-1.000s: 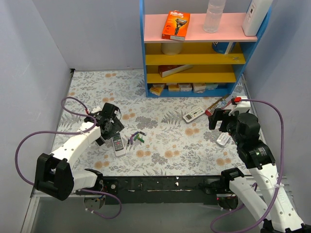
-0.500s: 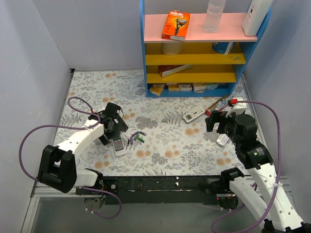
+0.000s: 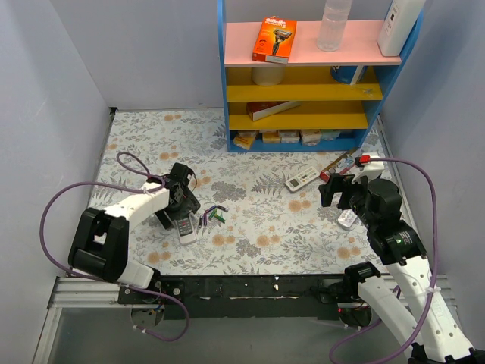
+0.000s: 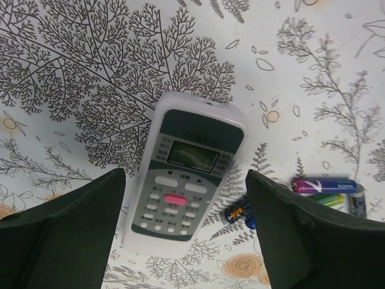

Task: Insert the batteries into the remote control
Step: Pick up the remote control from the center of the board.

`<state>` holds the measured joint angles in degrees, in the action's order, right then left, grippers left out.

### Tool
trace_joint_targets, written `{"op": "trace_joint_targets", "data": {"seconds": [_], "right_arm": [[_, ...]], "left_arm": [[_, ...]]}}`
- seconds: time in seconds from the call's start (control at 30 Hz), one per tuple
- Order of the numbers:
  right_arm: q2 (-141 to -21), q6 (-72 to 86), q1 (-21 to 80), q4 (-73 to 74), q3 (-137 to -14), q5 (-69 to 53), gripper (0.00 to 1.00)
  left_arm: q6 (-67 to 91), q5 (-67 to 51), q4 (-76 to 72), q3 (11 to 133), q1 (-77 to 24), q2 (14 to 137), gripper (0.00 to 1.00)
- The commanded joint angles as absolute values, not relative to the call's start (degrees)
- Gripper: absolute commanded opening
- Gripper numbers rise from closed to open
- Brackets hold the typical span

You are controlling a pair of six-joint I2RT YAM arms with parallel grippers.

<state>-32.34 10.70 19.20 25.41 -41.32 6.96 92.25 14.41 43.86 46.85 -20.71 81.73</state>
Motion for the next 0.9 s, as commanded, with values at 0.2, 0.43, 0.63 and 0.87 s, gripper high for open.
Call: {"op": "trace_joint_targets", "data": {"seconds": [0.2, 0.43, 0.63, 0.87], "right_arm": [[-32.6, 10.6, 19.4, 23.3, -40.7, 3.9, 0.98], [-38.1, 11.8, 19.4, 23.6, -42.3, -3.5, 0.98], [-44.4, 14.1, 19.4, 23.5, -45.3, -14.4, 0.98], [-47.4, 19.5, 19.4, 14.6, -42.4, -29.1, 0.98]], "left_arm": [[90.8, 15.3, 43.8, 46.9, -20.2, 86.0, 0.67], [90.8, 15.0, 44.7, 48.0, -20.2, 83.8, 0.32], [89.6, 14.9, 46.2, 50.1, -20.2, 78.0, 0.06], [87.4, 10.2, 40.6, 51.4, -20.2, 64.8, 0.0]]}}
